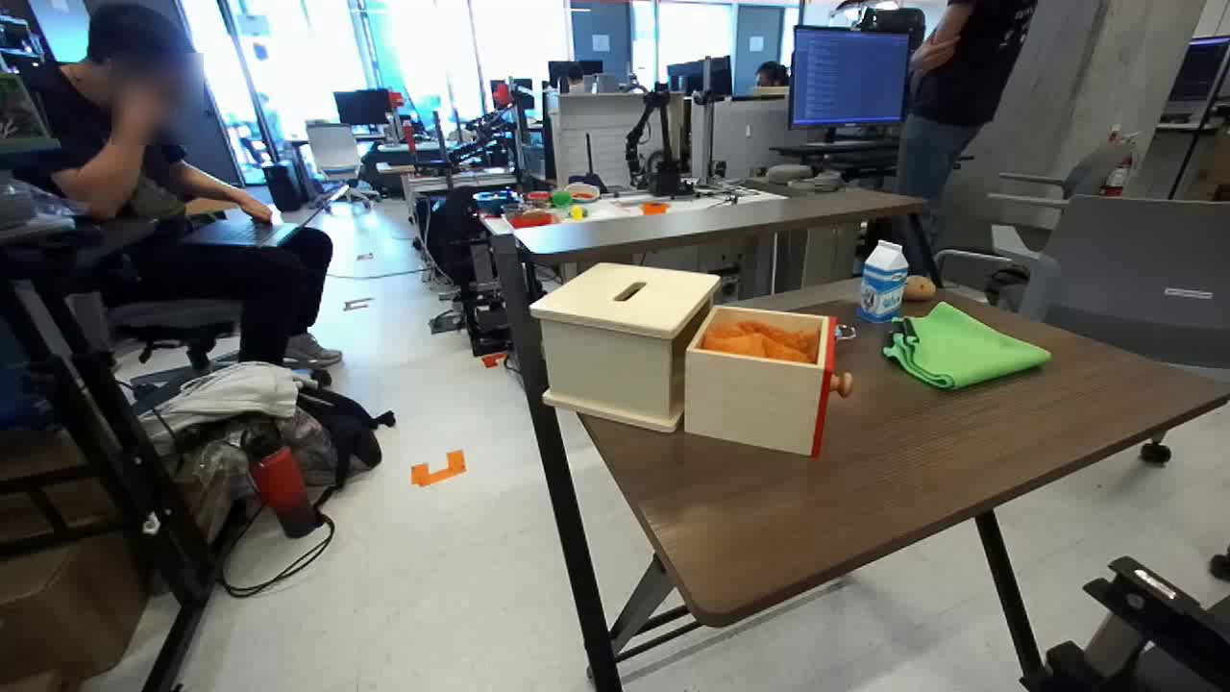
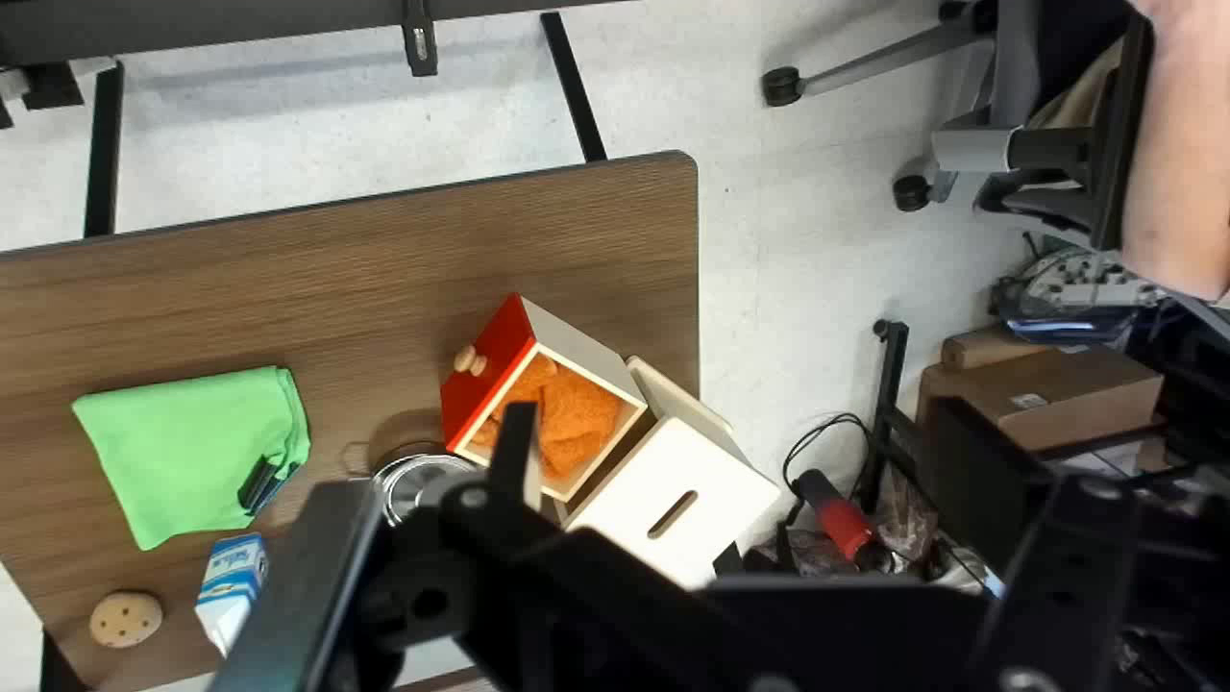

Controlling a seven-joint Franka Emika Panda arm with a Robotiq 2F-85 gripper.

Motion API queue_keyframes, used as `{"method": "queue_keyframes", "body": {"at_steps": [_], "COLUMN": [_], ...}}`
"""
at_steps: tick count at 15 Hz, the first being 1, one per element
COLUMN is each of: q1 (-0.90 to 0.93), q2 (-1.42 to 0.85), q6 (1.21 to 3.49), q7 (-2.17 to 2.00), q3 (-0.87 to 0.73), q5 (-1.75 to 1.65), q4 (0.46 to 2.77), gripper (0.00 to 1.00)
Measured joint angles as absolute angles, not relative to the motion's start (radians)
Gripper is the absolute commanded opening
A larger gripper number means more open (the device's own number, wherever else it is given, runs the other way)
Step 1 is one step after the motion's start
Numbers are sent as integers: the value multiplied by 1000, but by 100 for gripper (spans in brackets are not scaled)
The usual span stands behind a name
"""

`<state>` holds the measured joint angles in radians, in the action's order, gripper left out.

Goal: Move the lid to the right

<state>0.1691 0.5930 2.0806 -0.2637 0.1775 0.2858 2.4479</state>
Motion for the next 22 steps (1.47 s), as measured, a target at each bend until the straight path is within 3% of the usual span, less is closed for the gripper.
{"method": "queue_keyframes", "body": {"at_steps": [13, 22], "q1": [152, -91], "q2": [570, 126], "q6": [2110, 2465], "q7": [-298, -806], "q3": [191, 296], "q5": [267, -149], "q4": [2457, 2443], "gripper": [100, 100]}}
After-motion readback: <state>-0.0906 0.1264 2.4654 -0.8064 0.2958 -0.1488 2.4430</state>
